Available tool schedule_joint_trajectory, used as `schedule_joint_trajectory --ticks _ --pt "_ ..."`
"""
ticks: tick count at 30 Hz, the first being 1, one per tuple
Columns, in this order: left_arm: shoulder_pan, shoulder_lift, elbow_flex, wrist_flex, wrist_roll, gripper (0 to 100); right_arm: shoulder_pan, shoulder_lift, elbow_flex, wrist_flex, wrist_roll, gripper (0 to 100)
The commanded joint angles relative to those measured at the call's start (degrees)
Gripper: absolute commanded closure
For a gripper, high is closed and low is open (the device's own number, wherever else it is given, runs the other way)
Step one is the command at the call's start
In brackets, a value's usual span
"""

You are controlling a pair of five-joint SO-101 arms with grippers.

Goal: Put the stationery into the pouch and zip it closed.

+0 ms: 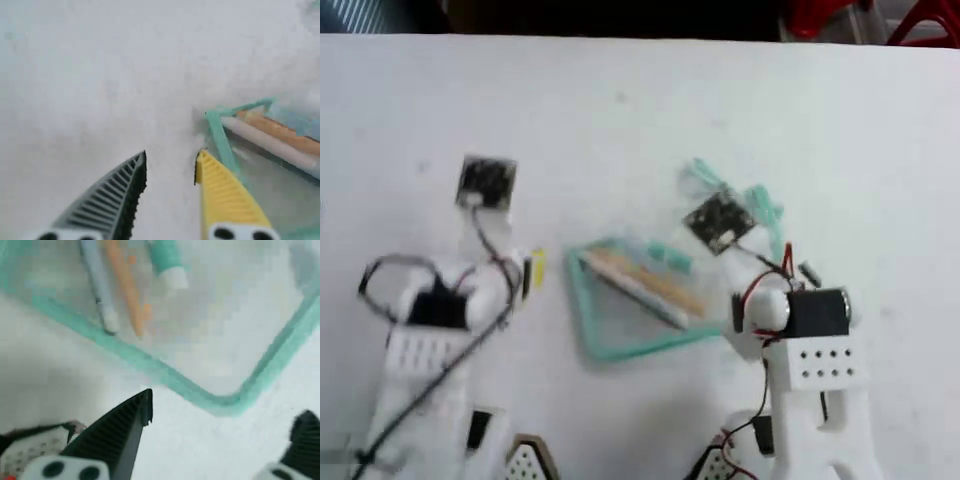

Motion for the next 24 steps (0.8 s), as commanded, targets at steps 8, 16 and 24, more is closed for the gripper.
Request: schedule_joint_trajectory --ticks 8,16,24 --pt "1.19 34.68 -16.53 0.97 -0.53 82 9.98 -0.31 2.81 -12.97 6.24 43.3" --pt "2.42 35.21 -16.88 1.23 -2.37 82 14.73 11.91 4.04 -21.23 10.29 62.7" --pt "-1.89 35.3 -16.44 -3.25 1.41 85 14.81 29.76 -7.65 -27.91 2.55 89.9"
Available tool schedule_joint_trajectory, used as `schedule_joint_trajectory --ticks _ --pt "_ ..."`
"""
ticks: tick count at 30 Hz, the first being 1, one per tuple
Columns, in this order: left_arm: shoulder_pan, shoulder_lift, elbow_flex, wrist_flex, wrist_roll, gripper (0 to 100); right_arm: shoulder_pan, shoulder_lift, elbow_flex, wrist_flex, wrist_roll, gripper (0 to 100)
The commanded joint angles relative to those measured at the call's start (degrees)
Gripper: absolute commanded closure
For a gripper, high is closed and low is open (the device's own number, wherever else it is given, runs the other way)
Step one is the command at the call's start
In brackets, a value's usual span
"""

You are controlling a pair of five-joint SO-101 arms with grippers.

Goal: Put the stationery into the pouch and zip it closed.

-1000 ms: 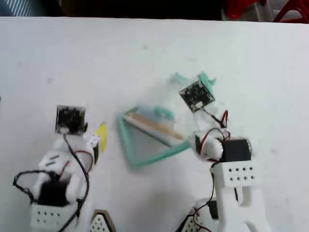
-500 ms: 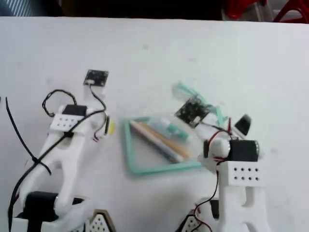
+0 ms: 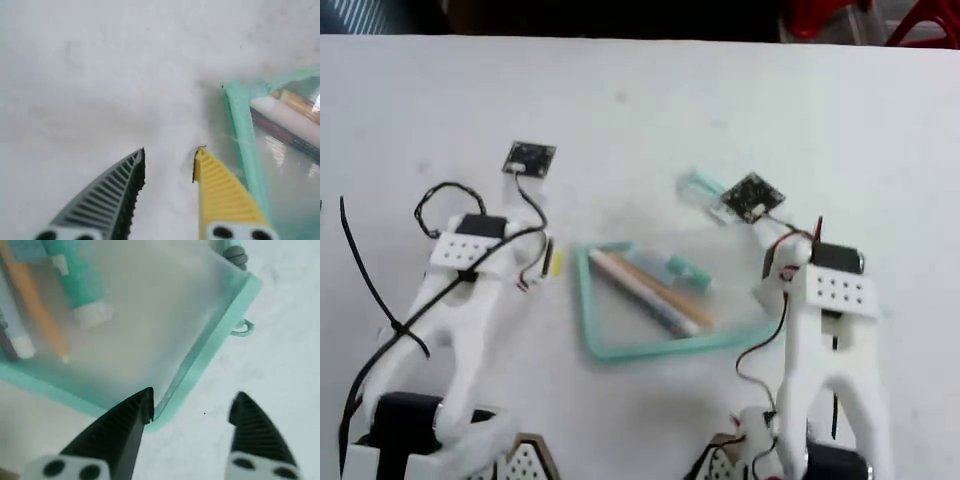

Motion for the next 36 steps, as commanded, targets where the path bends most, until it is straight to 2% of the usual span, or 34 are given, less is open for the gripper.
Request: schedule_joint_trajectory --ticks 1,3,4,6,12,15,18,23,29,36 --pt "-3.03 0.04 -2.11 -2.64 2.02 89 0.22 5.58 -9.14 -1.63 -5.71 90.8" --pt "-2.15 0.13 -2.02 -2.73 -0.35 98 0.31 9.01 -12.66 -2.86 -8.0 96.4" --pt "-1.27 0.13 -2.02 -2.73 -2.29 98 0.4 11.03 -13.89 -4.09 -8.88 99.1" --pt "0.22 0.22 -2.02 -2.73 -4.04 97 0.4 15.16 -15.65 -5.93 -10.64 97.4" --pt "3.74 0.66 -2.99 -5.01 -2.9 98 0.31 26.51 -21.45 -6.29 -13.8 98.1" --pt "4.0 6.29 -5.54 -5.8 -1.49 98 0.92 29.93 -24.53 -6.29 -14.24 98.1" --pt "3.74 18.07 -11.16 -4.92 -1.41 98 2.51 31.69 -26.37 -6.11 -14.24 98.1" --pt "3.38 32.04 -27.43 5.71 5.8 98 5.67 31.87 -27.08 -6.11 -14.33 98.1" --pt "7.25 36.53 -33.41 10.99 11.6 98 9.19 28.44 -26.81 -6.2 -16.44 98.1" --pt "11.47 32.31 -33.41 8.88 16.35 98 9.36 30.02 -30.33 -7.16 -13.98 98.1"
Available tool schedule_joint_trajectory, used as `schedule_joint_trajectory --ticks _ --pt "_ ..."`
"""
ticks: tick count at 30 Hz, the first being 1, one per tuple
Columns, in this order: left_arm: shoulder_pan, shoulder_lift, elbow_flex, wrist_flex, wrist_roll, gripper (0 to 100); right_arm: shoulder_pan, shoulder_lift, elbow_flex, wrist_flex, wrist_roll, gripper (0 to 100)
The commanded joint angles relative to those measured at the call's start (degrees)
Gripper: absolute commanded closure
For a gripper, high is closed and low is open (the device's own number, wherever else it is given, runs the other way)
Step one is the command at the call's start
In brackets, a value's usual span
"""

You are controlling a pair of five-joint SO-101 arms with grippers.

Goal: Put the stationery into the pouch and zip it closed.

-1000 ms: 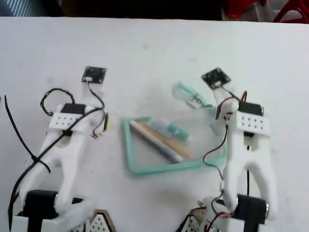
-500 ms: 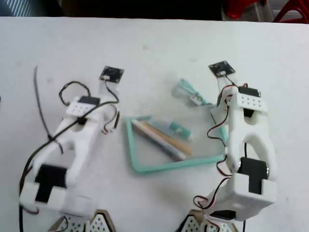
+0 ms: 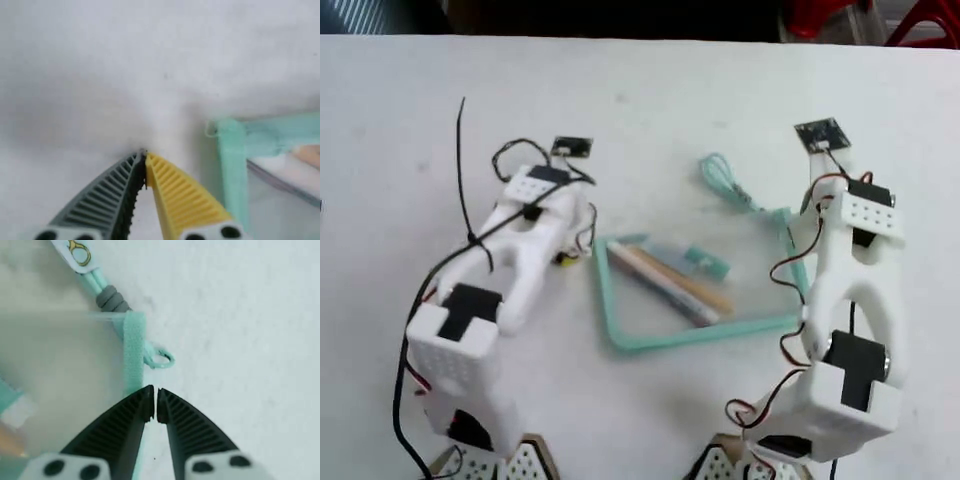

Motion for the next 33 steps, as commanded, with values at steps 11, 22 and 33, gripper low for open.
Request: schedule_joint_trajectory --ticks 11,22,33 --pt "4.88 0.57 -4.92 -5.63 5.1 98 0.31 9.98 -10.2 2.24 3.25 98.1" --pt "-0.4 0.57 -7.47 -6.24 4.75 98 -16.4 15.43 -10.11 10.59 1.14 98.1" --pt "-2.86 0.13 -10.73 -6.15 3.25 98 -28.53 15.6 -15.91 5.58 -12.04 98.1"
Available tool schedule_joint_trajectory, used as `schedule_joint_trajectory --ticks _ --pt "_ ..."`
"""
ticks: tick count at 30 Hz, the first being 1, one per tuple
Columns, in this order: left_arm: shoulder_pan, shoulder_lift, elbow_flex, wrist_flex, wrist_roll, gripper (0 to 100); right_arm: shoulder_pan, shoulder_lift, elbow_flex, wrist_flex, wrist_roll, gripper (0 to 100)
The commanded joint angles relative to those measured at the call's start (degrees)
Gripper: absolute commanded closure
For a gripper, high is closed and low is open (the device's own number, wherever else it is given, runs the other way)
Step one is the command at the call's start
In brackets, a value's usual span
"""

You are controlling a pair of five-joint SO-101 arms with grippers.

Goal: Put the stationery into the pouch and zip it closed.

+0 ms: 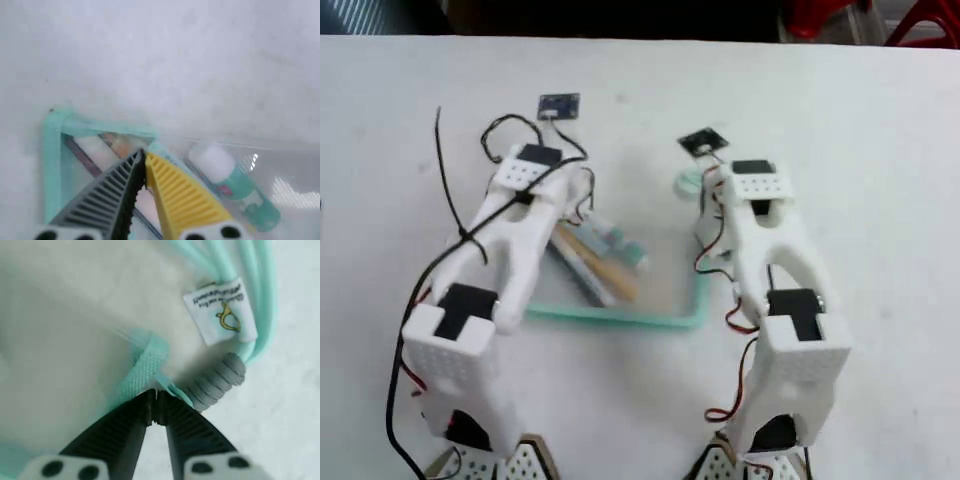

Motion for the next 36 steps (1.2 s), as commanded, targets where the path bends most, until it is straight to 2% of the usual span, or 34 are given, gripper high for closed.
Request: schedule_joint_trajectory --ticks 1,4,8,13,16,18,20,24,32,36 --pt "-1.71 -0.84 -1.93 -1.76 -2.11 98 -1.89 -0.48 -5.89 -1.54 -2.2 98.1" --pt "-3.91 -0.92 -4.75 0.53 -3.16 98 0.22 -1.01 -8.26 -0.75 -3.43 98.1" --pt "-7.34 -0.92 -14.77 11.69 -4.31 98 3.21 -3.47 -10.9 4.26 -4.66 98.1" --pt "-10.07 -0.92 -37.19 29.45 -9.58 98 8.75 -15.16 -15.3 9.63 -8.0 98.1" --pt "-10.59 -0.92 -54.33 39.65 -13.1 98 9.19 -26.24 -17.14 14.46 -8.53 98.1" --pt "-11.03 -2.24 -59.96 39.56 -14.86 98 8.04 -34.15 -16.88 16.84 -8.26 98.1" --pt "-11.82 -5.85 -59.25 39.56 -14.95 98 6.73 -41.98 -15.3 18.95 -8.18 98.1" --pt "-10.33 -15.69 -50.02 39.47 -15.03 98 4.62 -55.87 -8.88 19.56 -8.18 98.0" --pt "-5.23 -43.03 -37.01 38.95 -15.21 98 0.4 -77.14 1.85 19.47 -8.18 97.8" --pt "-2.42 -56.31 -28.92 35.6 -17.05 98 0.22 -85.23 3.69 19.47 -8.18 97.8"
